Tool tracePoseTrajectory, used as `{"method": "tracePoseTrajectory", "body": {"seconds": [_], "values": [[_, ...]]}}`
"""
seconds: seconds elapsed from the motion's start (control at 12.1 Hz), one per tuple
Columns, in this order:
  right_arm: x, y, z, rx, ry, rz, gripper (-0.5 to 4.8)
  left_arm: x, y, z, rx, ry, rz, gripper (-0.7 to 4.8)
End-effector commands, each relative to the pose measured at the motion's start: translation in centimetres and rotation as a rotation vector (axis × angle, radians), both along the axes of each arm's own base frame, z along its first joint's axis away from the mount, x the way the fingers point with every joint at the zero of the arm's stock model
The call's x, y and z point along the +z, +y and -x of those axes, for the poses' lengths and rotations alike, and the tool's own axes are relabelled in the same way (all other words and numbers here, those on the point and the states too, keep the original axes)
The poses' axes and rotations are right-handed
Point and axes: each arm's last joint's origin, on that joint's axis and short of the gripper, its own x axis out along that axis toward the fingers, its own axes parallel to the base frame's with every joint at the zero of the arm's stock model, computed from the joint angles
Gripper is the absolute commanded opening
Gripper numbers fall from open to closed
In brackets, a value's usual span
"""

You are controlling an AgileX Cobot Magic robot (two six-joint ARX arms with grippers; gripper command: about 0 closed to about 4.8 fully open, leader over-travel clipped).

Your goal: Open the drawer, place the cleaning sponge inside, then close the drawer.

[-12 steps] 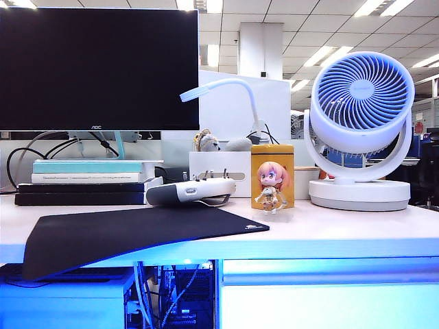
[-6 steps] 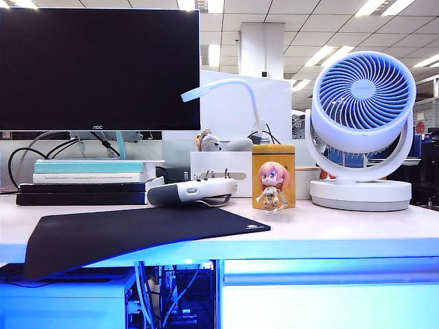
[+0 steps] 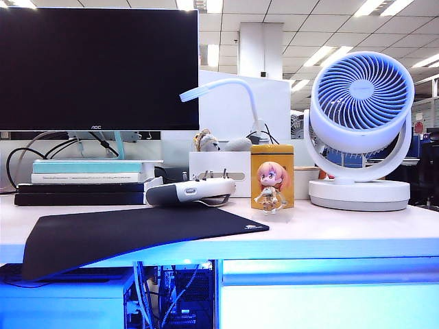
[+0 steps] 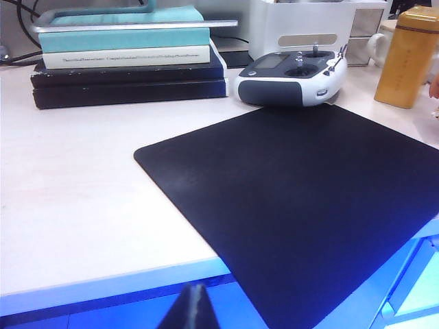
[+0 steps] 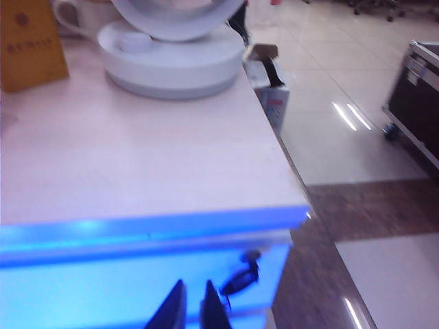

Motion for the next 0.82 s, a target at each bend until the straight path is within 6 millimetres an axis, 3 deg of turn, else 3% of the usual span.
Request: {"method": "tracePoseTrajectory", "body": {"seconds": [0.08, 0.82], "values": [[-0.54, -0.17, -0.32, 0.11, -0.028, -0.038, 0.41, -0.28, -0.01, 0.01, -0.003, 0.021, 0.003, -0.05], [-0.56, -0.09, -0.32, 0.132, -0.025, -0.042, 0.41, -0.28, -0.01, 0.01, -0.003, 0.021, 0.003, -0.05]]}}
